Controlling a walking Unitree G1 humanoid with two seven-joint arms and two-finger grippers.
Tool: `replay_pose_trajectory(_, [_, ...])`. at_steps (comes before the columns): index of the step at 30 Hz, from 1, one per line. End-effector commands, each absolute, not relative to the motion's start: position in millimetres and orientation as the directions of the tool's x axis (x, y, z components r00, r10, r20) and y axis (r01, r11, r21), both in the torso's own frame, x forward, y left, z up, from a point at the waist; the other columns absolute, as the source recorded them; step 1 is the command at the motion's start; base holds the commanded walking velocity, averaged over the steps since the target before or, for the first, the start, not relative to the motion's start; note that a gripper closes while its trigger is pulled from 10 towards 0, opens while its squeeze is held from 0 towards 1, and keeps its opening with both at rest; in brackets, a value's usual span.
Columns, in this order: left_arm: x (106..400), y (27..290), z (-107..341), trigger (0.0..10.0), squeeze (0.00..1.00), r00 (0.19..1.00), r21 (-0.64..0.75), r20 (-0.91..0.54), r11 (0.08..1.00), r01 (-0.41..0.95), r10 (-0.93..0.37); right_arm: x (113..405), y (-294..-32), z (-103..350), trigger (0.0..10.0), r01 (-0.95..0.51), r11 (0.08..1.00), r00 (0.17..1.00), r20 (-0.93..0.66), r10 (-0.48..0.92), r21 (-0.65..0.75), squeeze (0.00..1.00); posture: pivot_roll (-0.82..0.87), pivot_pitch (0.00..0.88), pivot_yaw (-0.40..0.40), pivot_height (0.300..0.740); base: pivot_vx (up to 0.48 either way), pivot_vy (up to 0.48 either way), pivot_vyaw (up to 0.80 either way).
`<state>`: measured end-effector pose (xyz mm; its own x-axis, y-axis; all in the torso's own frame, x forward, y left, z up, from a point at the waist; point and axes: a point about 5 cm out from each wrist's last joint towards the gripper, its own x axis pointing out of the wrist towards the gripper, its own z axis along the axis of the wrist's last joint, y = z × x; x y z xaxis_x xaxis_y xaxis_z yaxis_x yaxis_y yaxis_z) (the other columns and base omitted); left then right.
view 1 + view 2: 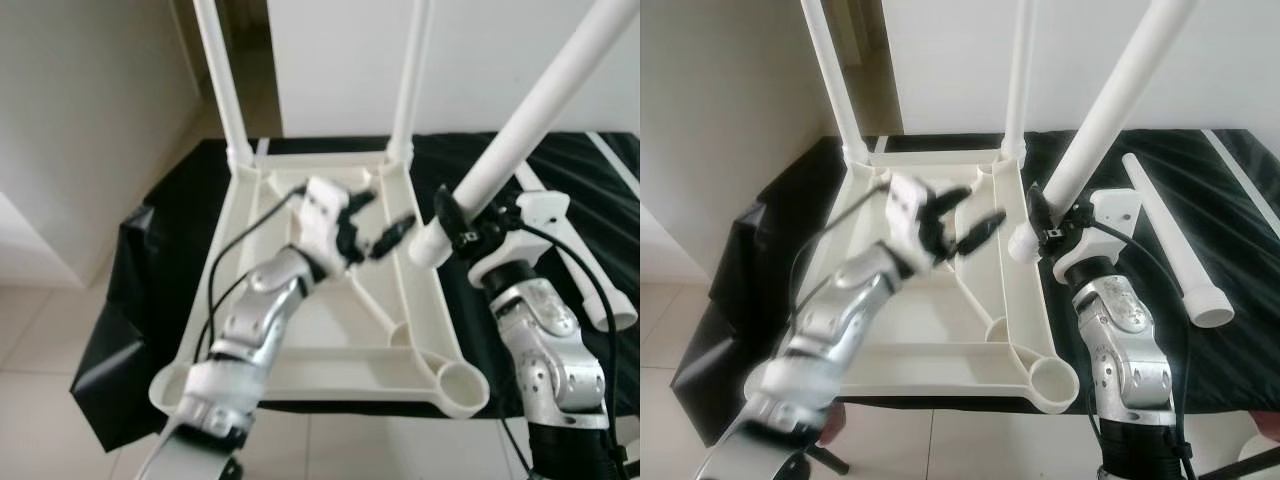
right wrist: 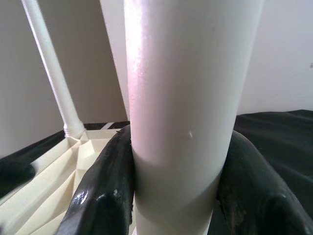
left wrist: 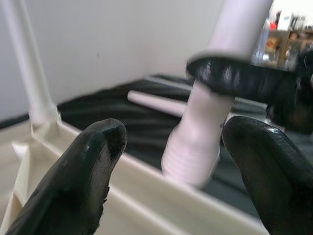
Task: Building children table
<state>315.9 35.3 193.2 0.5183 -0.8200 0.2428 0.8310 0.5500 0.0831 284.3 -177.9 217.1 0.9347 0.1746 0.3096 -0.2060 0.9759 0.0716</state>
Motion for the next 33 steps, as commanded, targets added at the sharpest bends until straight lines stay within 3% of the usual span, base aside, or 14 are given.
replay_pose_trajectory(1, [311,37,196,10.0,0.0,0.484,0.137,0.252,0.526,0.839,-0.838,285,-180,221,10.0,-0.198,0.978,0.931,0.325,0.166,0.066,0.0,-0.03,0.0,0.046,0.74,0.0,0.0,0.0])
replay_pose_trajectory(8, [293,49,175,10.0,0.0,0.356,0.161,0.114,0.371,0.915,-0.927,290,-187,222,10.0,-0.174,0.982,0.939,0.312,0.144,0.07,0.0,-0.01,0.0,0.039,0.74,0.0,0.0,0.0])
replay_pose_trajectory(13, [270,55,166,10.0,0.0,0.19,0.21,0.012,0.188,0.959,-0.982,292,-186,221,10.0,-0.171,0.984,0.941,0.304,0.146,0.058,0.0,0.0,0.0,0.031,0.74,0.0,0.0,0.0])
replay_pose_trajectory(20, [263,59,161,10.0,0.0,0.124,0.231,-0.059,0.107,0.967,-0.991,293,-185,222,10.0,-0.18,0.982,0.94,0.303,0.155,0.057,0.0,0.01,0.0,0.03,0.74,0.0,0.0,0.0])
replay_pose_trajectory(23, [263,60,155,10.0,0.0,0.126,0.275,-0.125,0.088,0.957,-0.984,293,-186,221,10.0,-0.178,0.983,0.942,0.298,0.155,0.051,0.0,0.01,0.0,0.029,0.74,0.0,0.0,0.0])
replay_pose_trajectory(31, [289,57,133,10.0,0.0,0.355,0.428,-0.296,0.209,0.879,-0.887,294,-186,221,10.0,-0.179,0.983,0.942,0.295,0.158,0.048,0.0,0.0,0.0,0.027,0.74,0.0,0.0,0.0])
replay_pose_trajectory(33, [289,57,133,10.0,0.0,0.355,0.428,-0.296,0.209,0.879,-0.887,294,-186,221,10.0,-0.179,0.983,0.942,0.295,0.158,0.048,0.0,0.0,0.0,0.027,0.74,0.0,0.0,0.0])
